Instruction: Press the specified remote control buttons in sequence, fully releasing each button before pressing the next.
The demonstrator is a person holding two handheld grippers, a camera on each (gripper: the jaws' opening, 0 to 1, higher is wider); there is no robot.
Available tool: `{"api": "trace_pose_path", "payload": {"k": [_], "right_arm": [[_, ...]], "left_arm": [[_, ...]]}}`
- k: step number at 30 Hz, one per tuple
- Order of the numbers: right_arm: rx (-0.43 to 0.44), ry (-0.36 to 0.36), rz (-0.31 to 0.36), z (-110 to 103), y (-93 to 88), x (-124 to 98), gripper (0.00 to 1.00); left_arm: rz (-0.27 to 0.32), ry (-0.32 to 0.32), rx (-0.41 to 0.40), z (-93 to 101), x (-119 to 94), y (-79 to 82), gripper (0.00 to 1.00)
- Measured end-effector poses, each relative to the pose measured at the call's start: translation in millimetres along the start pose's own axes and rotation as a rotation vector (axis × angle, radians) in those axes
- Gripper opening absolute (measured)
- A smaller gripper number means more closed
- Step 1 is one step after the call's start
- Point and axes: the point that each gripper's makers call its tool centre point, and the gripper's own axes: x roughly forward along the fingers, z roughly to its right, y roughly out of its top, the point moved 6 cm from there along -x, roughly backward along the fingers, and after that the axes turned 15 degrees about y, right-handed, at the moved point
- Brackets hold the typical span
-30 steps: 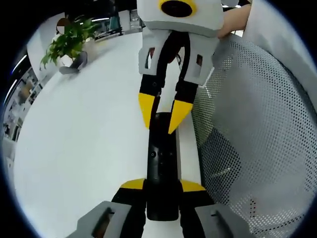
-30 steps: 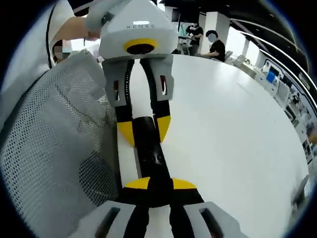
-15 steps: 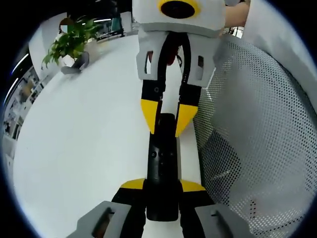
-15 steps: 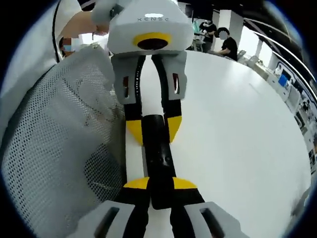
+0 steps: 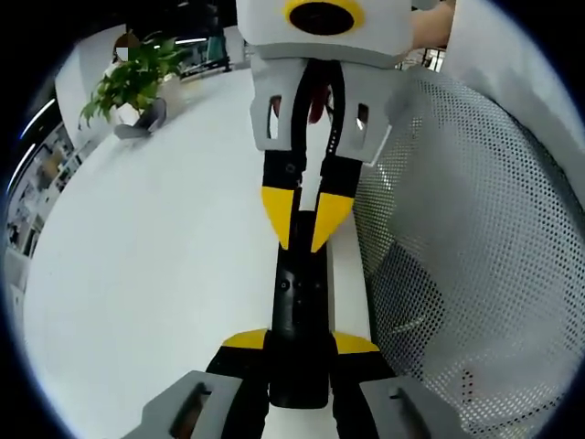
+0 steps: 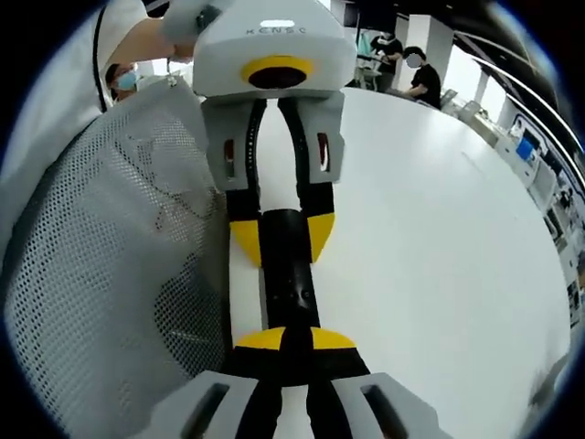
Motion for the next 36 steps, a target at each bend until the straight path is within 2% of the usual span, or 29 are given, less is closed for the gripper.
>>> {"api": "trace_pose_path", "payload": {"k": [4,6,9,10,13,15,16,18,20,21,24,26,29,32,34,36], "right_arm": [[0.004,0.0,-0.013,-1,0.8,1,0.05],[-0.012,-0.013,-0.05,-3,2.9,2,0.05],[-0.09,0.001,-0.158,-2,6.7,3,0.05],[-0.093,0.008,-0.183,-2,7.9,4,0.05],[-0.083,0.029,-0.199,0,10.6,5,0.05],[-0.077,0.045,-0.168,1,7.9,3,0.05],[-0.102,0.056,-0.111,1,5.5,3,0.05],[-0.14,0.055,-0.041,0,1.1,1,0.05],[-0.114,0.064,0.027,1,-1.8,1,0.05],[-0.075,0.073,0.081,2,-3.5,0,0.05],[-0.06,0.07,0.205,2,-9.5,-1,0.05],[-0.162,0.052,0.183,0,-9.7,-1,0.05],[-0.116,0.061,0.196,1,-7.5,1,0.05],[-0.127,0.061,0.2,1,-6.8,2,0.06],[-0.157,0.058,0.177,0,-3.8,3,0.06],[-0.209,0.064,0.102,0,-0.3,3,0.06]], "left_arm": [[-0.003,-0.001,0.005,0.3,0,0.8,0.24],[0.002,-0.002,0.006,0.5,0,0.8,0.24],[0.01,-0.004,0.007,0.7,0,0.7,0.24],[0.015,-0.005,0.009,0.8,0,0.6,0.24],[0.019,-0.008,0.01,0.9,0,0.7,0.24],[0.019,-0.008,0.002,0.9,0,0.7,0.23],[0.02,-0.007,-0.001,0.9,0,0.7,0.23],[0.038,-0.007,-0.013,0.5,0,-1.2,0.23],[0.05,-0.008,-0.01,0.8,-1,-2.4,0.23],[0.056,-0.008,-0.007,0.9,-1,-2.3,0.23],[0.058,-0.012,-0.005,0.6,-1,-1.7,0.23],[0.054,-0.01,0.0,0.9,-1,-1.3,0.23],[0.049,-0.007,-0.004,1.0,-2,-1.1,0.23],[0.05,-0.006,-0.004,1.0,-2,-1.3,0.23],[0.052,-0.007,-0.002,0.7,-2,-1.5,0.23],[0.051,-0.007,0.0,0.5,-2,-1.5,0.23]]}}
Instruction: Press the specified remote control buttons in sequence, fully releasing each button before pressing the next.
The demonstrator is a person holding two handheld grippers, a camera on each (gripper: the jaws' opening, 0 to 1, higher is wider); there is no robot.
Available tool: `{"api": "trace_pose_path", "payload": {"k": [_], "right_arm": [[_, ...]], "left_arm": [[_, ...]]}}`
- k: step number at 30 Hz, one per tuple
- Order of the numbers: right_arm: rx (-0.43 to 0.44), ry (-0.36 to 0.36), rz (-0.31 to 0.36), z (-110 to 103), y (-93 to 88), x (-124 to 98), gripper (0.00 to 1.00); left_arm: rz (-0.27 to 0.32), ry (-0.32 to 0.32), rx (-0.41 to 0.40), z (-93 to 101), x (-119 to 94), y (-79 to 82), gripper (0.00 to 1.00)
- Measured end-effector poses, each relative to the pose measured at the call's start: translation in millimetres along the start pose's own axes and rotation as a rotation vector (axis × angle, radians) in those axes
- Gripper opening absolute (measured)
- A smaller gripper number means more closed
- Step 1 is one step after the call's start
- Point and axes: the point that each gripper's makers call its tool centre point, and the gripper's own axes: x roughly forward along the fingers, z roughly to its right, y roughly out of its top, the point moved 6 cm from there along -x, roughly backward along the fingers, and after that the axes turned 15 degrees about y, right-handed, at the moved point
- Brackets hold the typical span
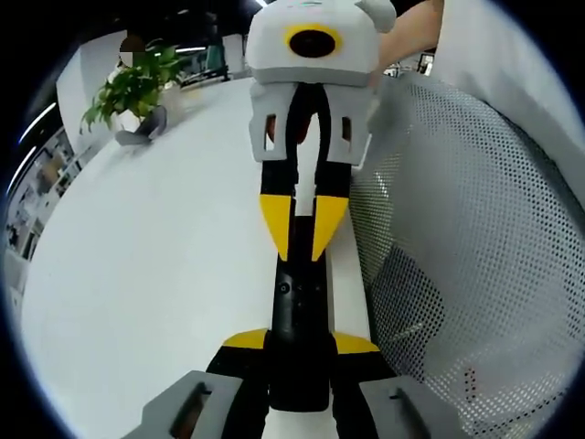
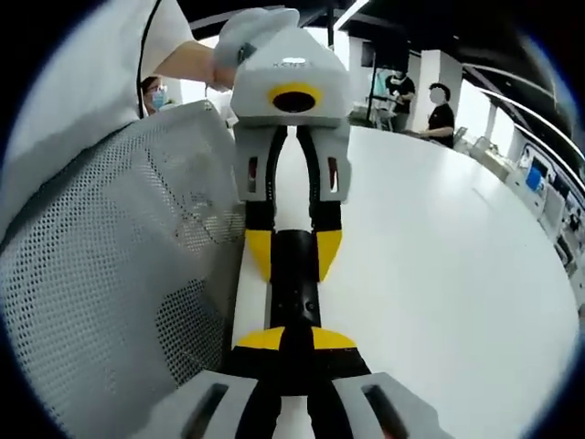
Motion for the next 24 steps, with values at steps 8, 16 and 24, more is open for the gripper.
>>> {"api": "trace_pose_path", "payload": {"k": [8,16,24], "right_arm": [[0.061,0.063,-0.184,7,14.4,5,0.05],[0.126,-0.047,0.116,0,0.9,3,0.05],[-0.012,-0.004,-0.083,0,12.5,8,0.03]], "left_arm": [[0.006,-0.002,-0.002,-0.9,-1,-0.4,0.23],[-0.001,0.0,0.001,-0.6,-1,0.6,0.23],[0.003,0.0,0.003,-0.3,-1,1.1,0.23]]}}
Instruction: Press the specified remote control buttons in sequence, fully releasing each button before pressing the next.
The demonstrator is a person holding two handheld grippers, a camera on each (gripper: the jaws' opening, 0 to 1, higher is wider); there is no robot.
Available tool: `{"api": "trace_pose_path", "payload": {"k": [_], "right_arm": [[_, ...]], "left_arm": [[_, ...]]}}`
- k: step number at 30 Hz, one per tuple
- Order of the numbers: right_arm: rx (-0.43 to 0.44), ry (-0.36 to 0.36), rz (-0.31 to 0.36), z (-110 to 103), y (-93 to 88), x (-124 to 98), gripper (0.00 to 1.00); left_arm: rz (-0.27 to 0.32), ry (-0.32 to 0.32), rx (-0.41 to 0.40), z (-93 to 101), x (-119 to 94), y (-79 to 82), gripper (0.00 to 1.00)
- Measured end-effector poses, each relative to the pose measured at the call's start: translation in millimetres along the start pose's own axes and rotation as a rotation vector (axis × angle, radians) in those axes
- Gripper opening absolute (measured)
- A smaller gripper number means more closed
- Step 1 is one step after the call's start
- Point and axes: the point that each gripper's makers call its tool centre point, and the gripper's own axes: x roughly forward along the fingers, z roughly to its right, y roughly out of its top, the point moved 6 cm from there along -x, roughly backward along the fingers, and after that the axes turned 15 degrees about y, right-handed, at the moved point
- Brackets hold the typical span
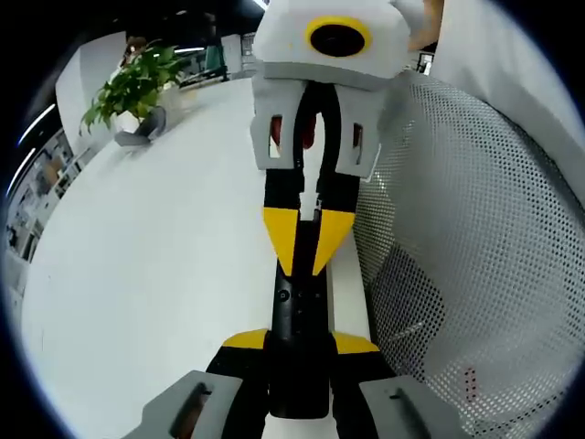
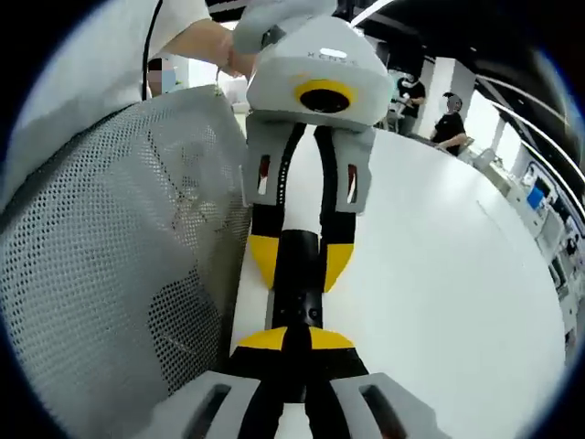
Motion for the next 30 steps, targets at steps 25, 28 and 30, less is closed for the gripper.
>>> {"api": "trace_pose_path", "payload": {"k": [25,28,30], "right_arm": [[0.123,-0.112,0.099,-6,0.6,2,0.01],[0.081,-0.132,0.038,-8,1.3,1,0.0],[0.088,-0.128,0.027,-9,2.1,4,0.0]], "left_arm": [[-0.006,0.021,-0.025,2.6,-1,-0.9,0.23],[-0.01,0.026,-0.029,2.9,-1,-0.8,0.24],[-0.011,0.027,-0.03,3.0,0,-0.8,0.24]]}}
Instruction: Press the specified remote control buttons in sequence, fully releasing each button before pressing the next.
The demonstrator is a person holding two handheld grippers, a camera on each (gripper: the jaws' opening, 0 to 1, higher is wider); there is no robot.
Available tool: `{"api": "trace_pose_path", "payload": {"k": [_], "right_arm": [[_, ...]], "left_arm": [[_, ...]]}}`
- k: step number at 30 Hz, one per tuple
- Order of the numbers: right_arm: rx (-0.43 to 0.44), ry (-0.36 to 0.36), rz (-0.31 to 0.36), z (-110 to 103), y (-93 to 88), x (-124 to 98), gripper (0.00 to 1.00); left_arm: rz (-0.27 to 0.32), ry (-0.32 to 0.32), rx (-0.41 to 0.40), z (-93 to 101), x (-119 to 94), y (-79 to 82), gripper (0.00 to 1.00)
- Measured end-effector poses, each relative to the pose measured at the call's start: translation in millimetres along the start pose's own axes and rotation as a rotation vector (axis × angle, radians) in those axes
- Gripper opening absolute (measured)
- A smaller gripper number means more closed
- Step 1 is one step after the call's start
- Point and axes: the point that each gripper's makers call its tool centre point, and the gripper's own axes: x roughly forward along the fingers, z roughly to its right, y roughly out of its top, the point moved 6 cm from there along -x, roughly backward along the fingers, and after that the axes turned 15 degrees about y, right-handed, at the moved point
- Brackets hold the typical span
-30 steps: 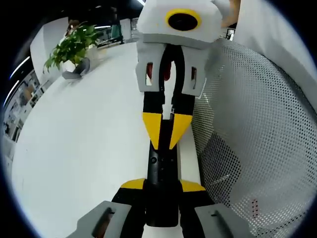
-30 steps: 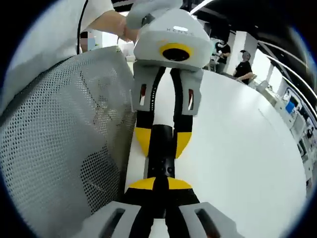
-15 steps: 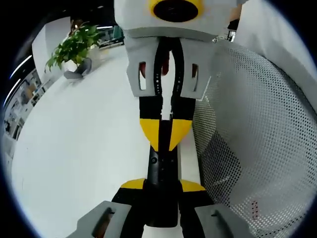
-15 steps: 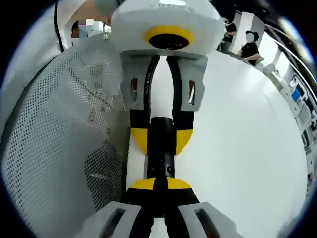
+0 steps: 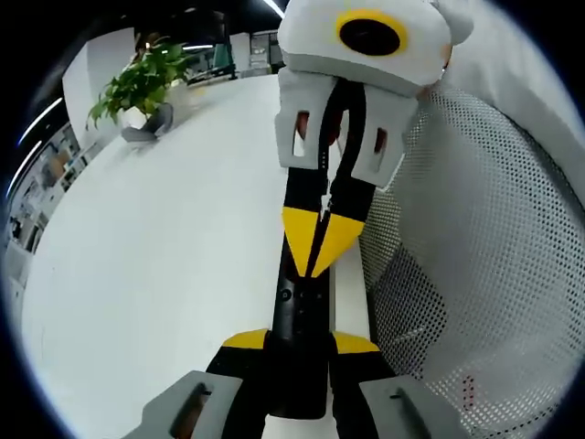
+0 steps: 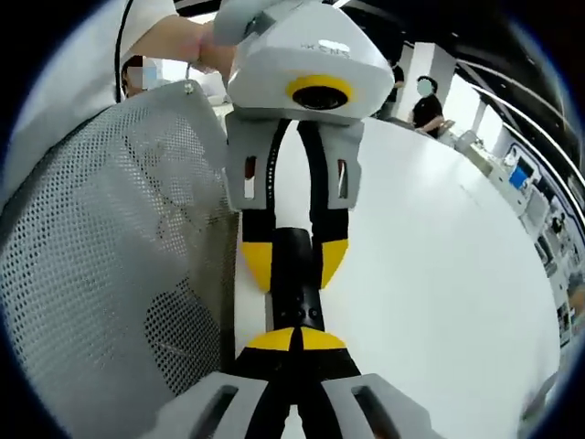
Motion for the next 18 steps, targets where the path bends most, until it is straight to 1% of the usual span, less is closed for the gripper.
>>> {"api": "trace_pose_path", "payload": {"k": [2,5,7,9,10,11,12,13,14,15,16,17,18], "right_arm": [[-0.006,0.006,-0.032,2,0.8,1,0.0],[0.044,0.048,-0.084,6,4.1,1,0.0],[0.07,0.059,-0.12,8,6.8,2,0.0],[0.136,0.06,-0.156,9,8.7,3,0.0],[0.19,0.055,-0.162,10,9.8,4,0.0],[0.211,0.053,-0.168,10,10.7,4,0.0],[0.181,0.059,-0.163,12,11.3,5,0.0],[0.185,0.059,-0.147,11,8.5,3,0.0],[0.18,0.059,-0.114,10,6.9,2,0.0],[0.169,0.066,-0.06,10,4.8,1,0.0],[0.173,0.079,-0.028,10,3.3,0,0.0],[0.21,0.087,0.011,10,1.7,-1,0.0],[0.281,0.1,0.059,10,-0.2,-2,0.0]], "left_arm": [[0.0,-0.001,0.003,-0.1,0,0.1,0.24],[0.019,-0.011,0.01,-0.7,0,-1.0,0.24],[0.025,-0.011,0.006,-0.6,1,-1.4,0.23],[0.022,-0.01,0.006,-0.5,1,-1.0,0.23],[0.022,-0.011,0.007,-0.6,1,-0.9,0.23],[0.022,-0.011,0.009,-0.6,1,-0.8,0.23],[0.023,-0.013,0.01,-0.8,1,-0.9,0.23],[0.026,-0.015,0.01,-1.0,1,-1.1,0.23],[0.027,-0.015,0.011,-1.1,2,-1.3,0.23],[0.031,-0.016,0.012,-1.3,2,-1.6,0.24],[0.034,-0.017,0.012,-1.4,2,-1.9,0.24],[0.036,-0.017,0.01,-1.5,2,-2.1,0.24],[0.037,-0.016,0.008,-1.5,2,-2.1,0.24]]}}
